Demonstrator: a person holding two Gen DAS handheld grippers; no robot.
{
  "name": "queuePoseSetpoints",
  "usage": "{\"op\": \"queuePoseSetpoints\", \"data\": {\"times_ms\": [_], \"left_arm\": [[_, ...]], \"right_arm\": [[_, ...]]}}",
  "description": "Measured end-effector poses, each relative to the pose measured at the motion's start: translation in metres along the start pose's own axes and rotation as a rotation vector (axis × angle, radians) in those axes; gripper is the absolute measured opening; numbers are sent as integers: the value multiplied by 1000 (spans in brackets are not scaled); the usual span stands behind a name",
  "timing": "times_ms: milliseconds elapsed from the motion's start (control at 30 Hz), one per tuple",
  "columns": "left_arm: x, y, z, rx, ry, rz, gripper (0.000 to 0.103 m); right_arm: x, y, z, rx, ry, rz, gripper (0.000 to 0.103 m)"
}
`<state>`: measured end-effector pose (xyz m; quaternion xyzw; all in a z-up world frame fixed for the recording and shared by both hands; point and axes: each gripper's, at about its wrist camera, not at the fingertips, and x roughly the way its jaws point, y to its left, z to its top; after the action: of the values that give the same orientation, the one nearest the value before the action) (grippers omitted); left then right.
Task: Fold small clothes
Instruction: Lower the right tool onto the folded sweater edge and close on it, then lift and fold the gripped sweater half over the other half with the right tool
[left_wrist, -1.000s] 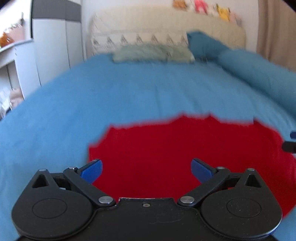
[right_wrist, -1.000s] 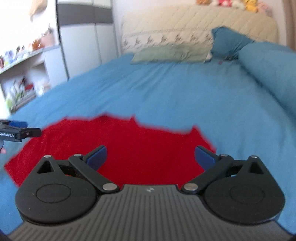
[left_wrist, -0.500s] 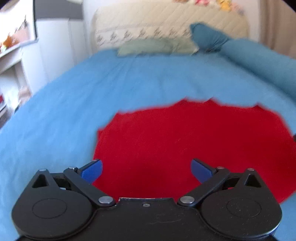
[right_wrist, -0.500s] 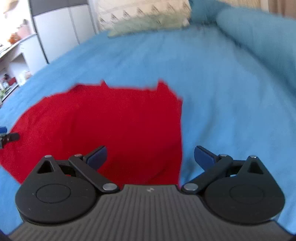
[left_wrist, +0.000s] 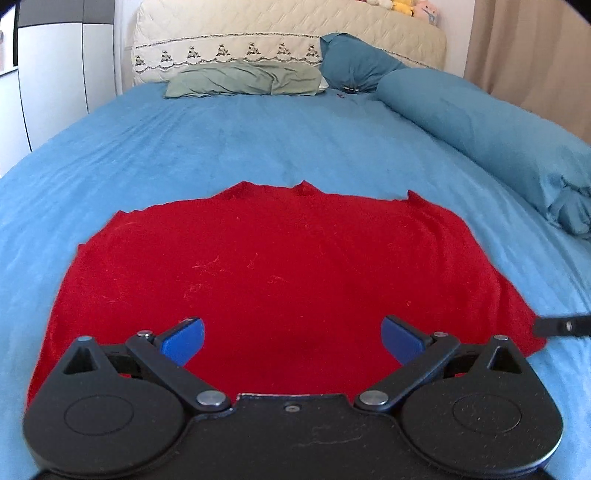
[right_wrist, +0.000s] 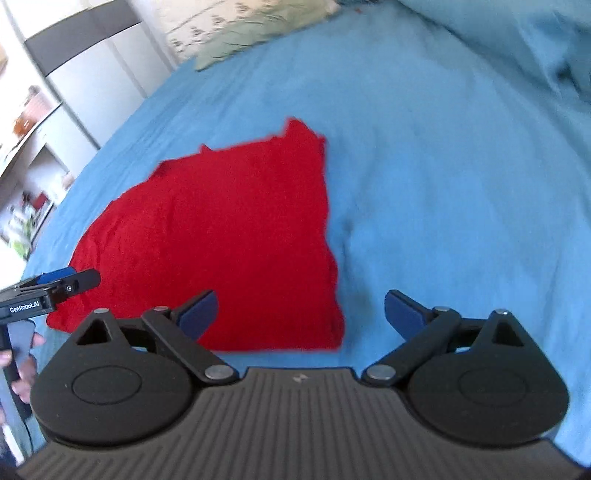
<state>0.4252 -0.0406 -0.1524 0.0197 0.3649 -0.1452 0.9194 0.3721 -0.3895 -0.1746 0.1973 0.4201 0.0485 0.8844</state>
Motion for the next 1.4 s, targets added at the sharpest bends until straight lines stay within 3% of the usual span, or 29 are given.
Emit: {"op": "queuePoseSetpoints", "data": {"times_ms": [233,333,467,733,800,933,1033,1233,1400], "left_arm": [[18,9,3,-41,18,-8,103],[20,10,3,-34,19,-5,103],[24,10,6,4,12,8,103],[44,22,11,-7,13,29,103],[51,23,11,5,19,46,103],[67,28,12,-6,43,91,103],[77,31,13,-17,81,101,103],[70,37,22,-22,112,105,102],[34,68,25,5,92,165,102]], "right_arm": [[-4,4,-32,21,-85,33,97],[4,9,-14,-57,-98,13,93],[39,7,29,-72,-26,26,88],[82,12,67,-66,-3,64,59],[87,17,68,-86,0,51,57],[89,22,74,-102,23,52,37],[81,34,81,-133,35,16,32],[45,111,112,-260,-3,5,30],[50,241,122,-453,31,80,29]]}}
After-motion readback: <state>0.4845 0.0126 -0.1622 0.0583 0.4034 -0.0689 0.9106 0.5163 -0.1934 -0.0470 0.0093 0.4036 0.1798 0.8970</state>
